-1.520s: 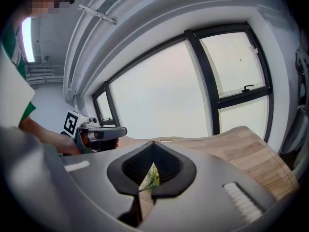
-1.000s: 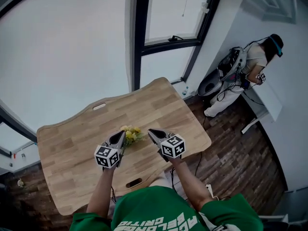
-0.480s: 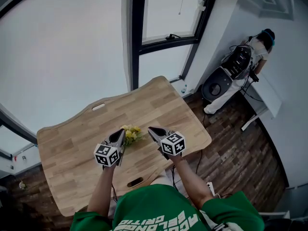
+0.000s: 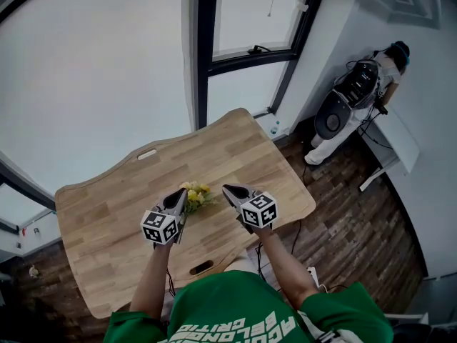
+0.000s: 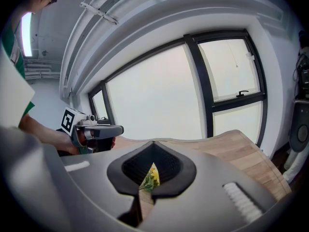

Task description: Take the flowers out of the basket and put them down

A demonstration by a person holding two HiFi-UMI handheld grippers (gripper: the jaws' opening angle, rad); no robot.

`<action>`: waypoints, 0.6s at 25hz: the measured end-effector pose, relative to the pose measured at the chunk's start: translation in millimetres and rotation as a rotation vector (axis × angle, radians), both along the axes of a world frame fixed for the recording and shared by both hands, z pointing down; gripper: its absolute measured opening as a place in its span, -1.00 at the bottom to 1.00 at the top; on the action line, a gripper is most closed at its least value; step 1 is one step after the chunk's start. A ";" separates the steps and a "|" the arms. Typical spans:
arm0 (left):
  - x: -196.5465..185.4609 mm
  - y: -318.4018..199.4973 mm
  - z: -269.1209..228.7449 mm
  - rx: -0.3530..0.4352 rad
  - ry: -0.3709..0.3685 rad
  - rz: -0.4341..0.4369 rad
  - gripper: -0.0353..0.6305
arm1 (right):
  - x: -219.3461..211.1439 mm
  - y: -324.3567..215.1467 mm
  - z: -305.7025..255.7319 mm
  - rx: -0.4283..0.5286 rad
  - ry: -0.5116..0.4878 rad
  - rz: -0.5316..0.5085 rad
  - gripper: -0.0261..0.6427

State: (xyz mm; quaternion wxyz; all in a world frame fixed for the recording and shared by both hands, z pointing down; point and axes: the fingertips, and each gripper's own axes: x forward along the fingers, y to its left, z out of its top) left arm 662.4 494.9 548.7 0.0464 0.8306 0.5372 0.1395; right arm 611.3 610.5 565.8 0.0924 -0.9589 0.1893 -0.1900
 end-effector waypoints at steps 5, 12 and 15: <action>-1.6 0.7 4.9 0.008 -0.004 0.004 -0.84 | -2.7 3.4 4.5 0.003 -0.008 0.011 -0.91; -0.5 -2.2 4.8 0.008 -0.005 0.002 -0.83 | -2.6 2.9 6.0 0.003 -0.012 0.015 -0.91; -0.5 -3.7 3.1 0.006 -0.004 0.002 -0.84 | -2.8 1.2 5.2 0.002 -0.010 0.014 -0.91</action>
